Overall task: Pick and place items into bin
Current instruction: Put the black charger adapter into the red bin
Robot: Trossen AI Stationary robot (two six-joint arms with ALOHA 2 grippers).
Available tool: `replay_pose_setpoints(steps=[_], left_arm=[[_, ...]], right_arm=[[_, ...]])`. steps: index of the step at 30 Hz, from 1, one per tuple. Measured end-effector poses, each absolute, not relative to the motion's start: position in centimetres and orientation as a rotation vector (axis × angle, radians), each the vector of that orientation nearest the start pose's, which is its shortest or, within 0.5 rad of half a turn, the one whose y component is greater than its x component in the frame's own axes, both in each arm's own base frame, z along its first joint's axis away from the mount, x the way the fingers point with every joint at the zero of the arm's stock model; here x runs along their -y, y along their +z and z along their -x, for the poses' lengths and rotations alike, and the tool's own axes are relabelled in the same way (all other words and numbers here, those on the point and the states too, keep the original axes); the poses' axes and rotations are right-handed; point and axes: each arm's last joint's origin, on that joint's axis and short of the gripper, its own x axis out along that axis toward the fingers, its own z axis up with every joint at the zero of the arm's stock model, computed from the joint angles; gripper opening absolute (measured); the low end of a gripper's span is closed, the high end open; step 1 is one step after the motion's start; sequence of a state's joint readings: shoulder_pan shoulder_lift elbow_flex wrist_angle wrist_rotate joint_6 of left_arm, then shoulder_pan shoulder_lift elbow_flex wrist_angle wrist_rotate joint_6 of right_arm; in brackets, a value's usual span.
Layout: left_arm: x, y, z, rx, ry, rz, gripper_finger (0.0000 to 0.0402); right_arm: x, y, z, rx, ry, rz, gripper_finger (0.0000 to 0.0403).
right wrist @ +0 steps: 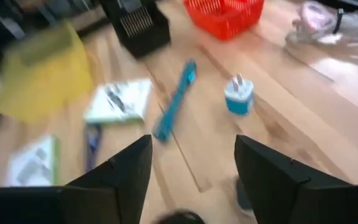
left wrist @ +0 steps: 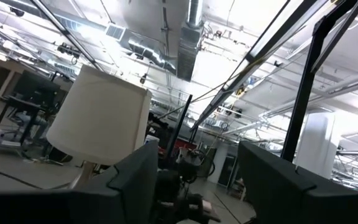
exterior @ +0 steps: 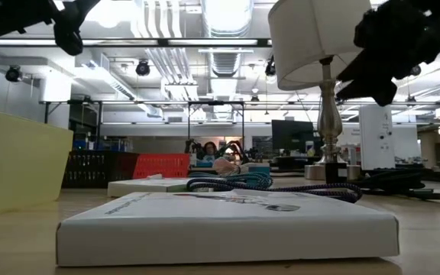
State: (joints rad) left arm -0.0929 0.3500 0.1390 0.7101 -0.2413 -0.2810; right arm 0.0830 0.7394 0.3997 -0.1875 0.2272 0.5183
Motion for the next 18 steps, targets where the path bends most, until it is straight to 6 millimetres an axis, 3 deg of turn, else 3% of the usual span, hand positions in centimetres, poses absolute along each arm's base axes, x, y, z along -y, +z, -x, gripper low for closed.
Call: replay_pose_setpoints(steps=[7,18], left_arm=[[0.3,24.7,-10.8,0.511,0.075,0.358,0.0206],[0.3,24.6,-10.9,0.505,0.075,0.357,0.0206]], right_arm=[[-0.8,18.5,-17.3,-0.713,-0.325,-0.346,0.0217],[-0.7,16.0,-18.3,-0.838,-0.381,-0.249,0.0217]])
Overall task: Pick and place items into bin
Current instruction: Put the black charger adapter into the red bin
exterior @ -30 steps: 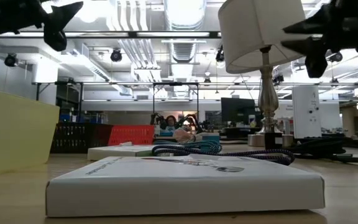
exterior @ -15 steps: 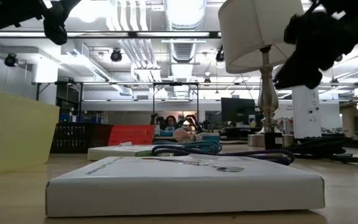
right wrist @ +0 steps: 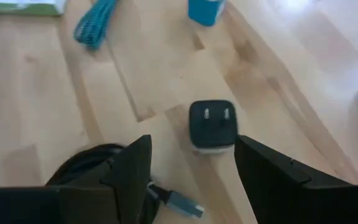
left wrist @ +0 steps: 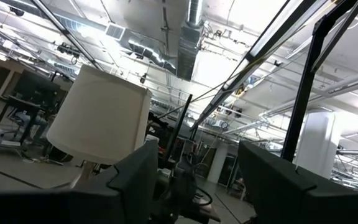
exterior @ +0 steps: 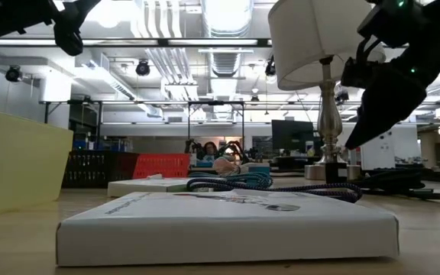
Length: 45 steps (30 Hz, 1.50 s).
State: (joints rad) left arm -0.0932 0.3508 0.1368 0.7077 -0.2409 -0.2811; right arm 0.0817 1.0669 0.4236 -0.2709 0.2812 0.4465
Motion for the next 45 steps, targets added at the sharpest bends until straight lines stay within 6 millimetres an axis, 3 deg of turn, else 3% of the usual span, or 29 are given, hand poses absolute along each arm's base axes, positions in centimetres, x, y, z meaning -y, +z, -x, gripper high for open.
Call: replay_pose_setpoints(steps=[5,32,36,42,45], left_arm=[[0.3,24.6,-10.9,0.505,0.075,0.357,0.0206],[0.3,24.2,-11.0,0.491,0.077,0.355,0.0206],[0.3,24.1,-11.0,0.483,0.078,0.354,0.0206],[0.3,24.1,-11.0,0.482,0.078,0.354,0.0206],[0.3,24.1,-11.0,0.48,0.078,0.354,0.0206]], right_arm=[[-0.4,15.3,-18.6,-0.85,-0.473,-0.208,0.0217],[0.3,11.6,-21.1,-0.911,-0.528,-0.219,0.0214],[0.3,11.3,-21.3,-0.928,-0.531,-0.215,0.0196],[0.3,11.8,-21.7,-0.906,-0.529,-0.224,0.0131],[0.3,12.4,-22.2,-0.877,-0.525,-0.234,0.0132]])
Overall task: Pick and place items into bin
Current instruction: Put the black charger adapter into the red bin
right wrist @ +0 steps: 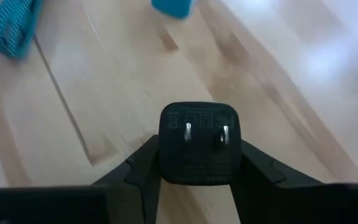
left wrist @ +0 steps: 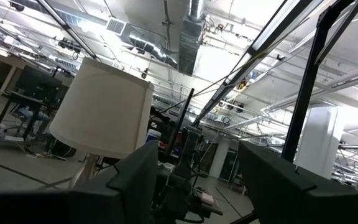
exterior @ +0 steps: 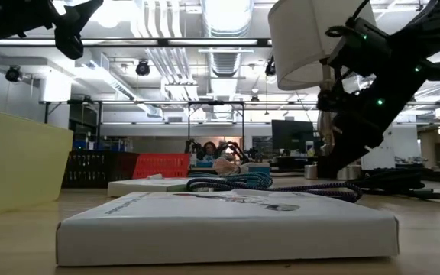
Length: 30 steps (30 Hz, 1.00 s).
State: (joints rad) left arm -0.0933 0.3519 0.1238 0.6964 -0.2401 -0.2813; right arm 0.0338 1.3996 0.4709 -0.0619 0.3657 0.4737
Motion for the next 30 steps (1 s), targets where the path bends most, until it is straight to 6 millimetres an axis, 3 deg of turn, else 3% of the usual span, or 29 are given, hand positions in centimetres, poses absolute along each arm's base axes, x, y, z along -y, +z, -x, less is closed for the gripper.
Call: replay_pose_setpoints(steps=[6,14,19,28,30], left_arm=[[0.3,24.0,-11.1,0.471,0.079,0.356,0.0206],[0.4,22.8,-11.9,0.395,0.061,0.496,0.0206],[0.6,22.4,-13.0,0.301,0.052,0.479,0.0206],[1.2,22.4,-16.9,0.098,0.032,0.363,0.0206],[1.3,23.3,-18.0,0.098,0.021,0.321,0.0206]], right_arm=[[0.1,14.6,-24.1,-0.762,-0.513,-0.298,0.0132],[-1.2,21.1,-28.6,-0.393,-0.311,-0.313,0.0132],[-1.6,24.2,-30.5,-0.306,-0.203,-0.332,0.0132],[-2.1,25.5,-32.8,-0.35,-0.079,-0.367,0.0132],[-2.2,25.4,-33.3,-0.374,-0.058,-0.371,0.0132]])
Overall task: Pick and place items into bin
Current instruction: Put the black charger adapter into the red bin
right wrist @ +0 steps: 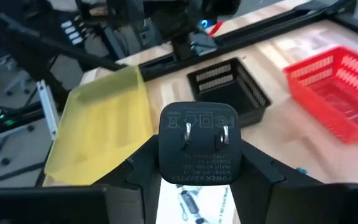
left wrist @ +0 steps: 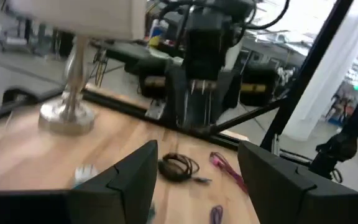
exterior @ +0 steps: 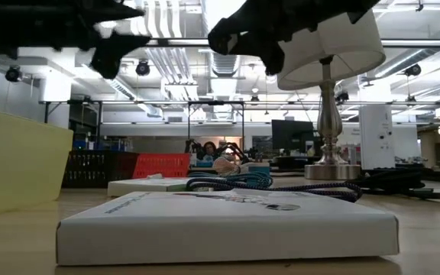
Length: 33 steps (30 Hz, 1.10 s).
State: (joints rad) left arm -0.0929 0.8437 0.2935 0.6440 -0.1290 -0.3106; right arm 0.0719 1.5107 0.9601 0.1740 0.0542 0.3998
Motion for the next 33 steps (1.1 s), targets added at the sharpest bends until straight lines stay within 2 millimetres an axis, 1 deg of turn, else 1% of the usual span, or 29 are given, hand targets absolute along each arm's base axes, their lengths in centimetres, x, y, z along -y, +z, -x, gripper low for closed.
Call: replay_pose_setpoints(steps=[5,8,12,16,21,28,33], left_arm=[[1.6,24.1,-20.7,0.048,0.007,0.235,0.0206],[1.8,24.5,-22.2,0.03,-0.026,0.222,0.0206],[2.0,23.7,-23.8,-0.032,-0.036,0.221,0.0206],[2.2,23.2,-24.7,-0.064,-0.054,0.224,0.0206],[2.5,22.8,-25.3,-0.098,-0.129,0.228,0.0206],[2.3,23.1,-25.4,-0.085,-0.127,0.229,0.0205],[2.2,23.0,-25.5,-0.09,-0.119,0.256,0.0195]], right_arm=[[-2.6,25.2,-35.0,-0.425,-0.002,-0.395,0.0132],[-2.7,25.0,-35.9,-0.471,0.02,-0.402,0.0132],[-2.9,24.9,-37.0,-0.547,0.027,-0.39,0.0132],[-3.1,25.4,-37.7,-0.562,0.035,-0.371,0.0132],[-3.1,25.7,-37.5,-0.556,0.043,-0.369,0.0132],[-3.2,25.8,-37.4,-0.551,0.055,-0.351,0.0132],[-3.2,25.8,-37.3,-0.55,0.06,-0.339,0.0132]])
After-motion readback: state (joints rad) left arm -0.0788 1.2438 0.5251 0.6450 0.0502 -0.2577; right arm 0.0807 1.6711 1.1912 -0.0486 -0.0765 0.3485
